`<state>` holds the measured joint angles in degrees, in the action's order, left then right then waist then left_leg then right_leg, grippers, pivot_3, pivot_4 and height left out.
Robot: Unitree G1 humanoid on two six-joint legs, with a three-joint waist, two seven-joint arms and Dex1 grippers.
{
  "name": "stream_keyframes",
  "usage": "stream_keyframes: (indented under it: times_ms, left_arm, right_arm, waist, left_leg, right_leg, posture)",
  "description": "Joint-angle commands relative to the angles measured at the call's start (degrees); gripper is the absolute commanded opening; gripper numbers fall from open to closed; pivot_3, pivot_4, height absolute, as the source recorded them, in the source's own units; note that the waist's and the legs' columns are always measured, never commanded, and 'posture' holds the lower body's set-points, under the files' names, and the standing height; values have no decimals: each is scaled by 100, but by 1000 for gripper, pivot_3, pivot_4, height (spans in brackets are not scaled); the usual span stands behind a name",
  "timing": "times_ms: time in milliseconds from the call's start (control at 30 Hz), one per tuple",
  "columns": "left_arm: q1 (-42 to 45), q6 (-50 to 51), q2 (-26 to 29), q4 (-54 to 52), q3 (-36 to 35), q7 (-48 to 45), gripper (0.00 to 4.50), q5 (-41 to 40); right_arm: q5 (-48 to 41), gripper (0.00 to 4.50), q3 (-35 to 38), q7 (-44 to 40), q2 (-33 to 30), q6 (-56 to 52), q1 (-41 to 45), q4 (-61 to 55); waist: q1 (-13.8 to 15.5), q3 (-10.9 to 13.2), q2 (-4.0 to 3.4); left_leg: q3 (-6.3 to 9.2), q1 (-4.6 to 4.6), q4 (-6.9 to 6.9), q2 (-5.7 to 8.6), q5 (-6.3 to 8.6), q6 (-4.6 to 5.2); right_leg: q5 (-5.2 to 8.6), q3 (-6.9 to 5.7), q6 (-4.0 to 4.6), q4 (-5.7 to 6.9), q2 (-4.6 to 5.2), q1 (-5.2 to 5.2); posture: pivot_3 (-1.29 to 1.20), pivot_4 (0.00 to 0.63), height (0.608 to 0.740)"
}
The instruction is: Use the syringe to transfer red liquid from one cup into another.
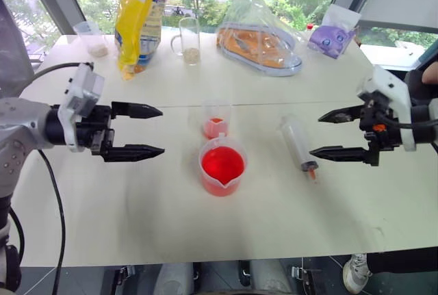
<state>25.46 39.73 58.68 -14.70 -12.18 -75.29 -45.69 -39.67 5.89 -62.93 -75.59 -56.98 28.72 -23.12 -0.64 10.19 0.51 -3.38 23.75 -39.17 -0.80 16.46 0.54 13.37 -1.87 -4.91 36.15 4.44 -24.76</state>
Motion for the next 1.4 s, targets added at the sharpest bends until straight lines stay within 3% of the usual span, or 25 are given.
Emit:
stream_keyframes:
  times_ms: [33,767,933,1167,1400]
  left_arm:
    - [49,25,123,-35,-226,-18,4500,-107]
    - [136,107,44,-102,-216,102,4500,-256]
    - [200,165,-13,-80,-209,175,4500,-314]
    - [254,167,-164,-121,-148,345,4500,-345]
    - [138,168,-293,-289,-207,539,4500,-358]
  right_arm:
    - [3,4478,123,-55,-70,39,108,-13]
    - [77,4478,-115,51,-10,-113,227,40]
    - [311,4478,-690,389,95,-630,696,271]
    - [1122,4478,-1962,1799,2000,-2780,2890,2470]
    - [1715,4478,-2341,2486,2935,-3298,3573,4056]
  waist:
    - [0,0,0]
    - [0,0,0]
    - [-4,0,0]
    - [-45,-3,6]
    - [17,-3,5]
  left_leg:
    - [0,0,0,0,0,0]
    - [-1,-3,-1,0,0,0]
    - [-3,-6,-2,0,0,0]
    - [-18,-35,-1,-3,-3,-3]
    - [-15,-18,0,9,3,6]
  right_leg:
    - [0,0,0,0,0,0]
    - [0,1,0,2,0,2]
    - [0,3,0,4,0,2]
    - [5,23,31,10,-6,16]
    - [-7,19,10,12,1,11]
  posture:
    - [0,150,740]
    - [0,150,740]
    - [0,150,740]
    - [0,150,740]
    - [0,150,740]
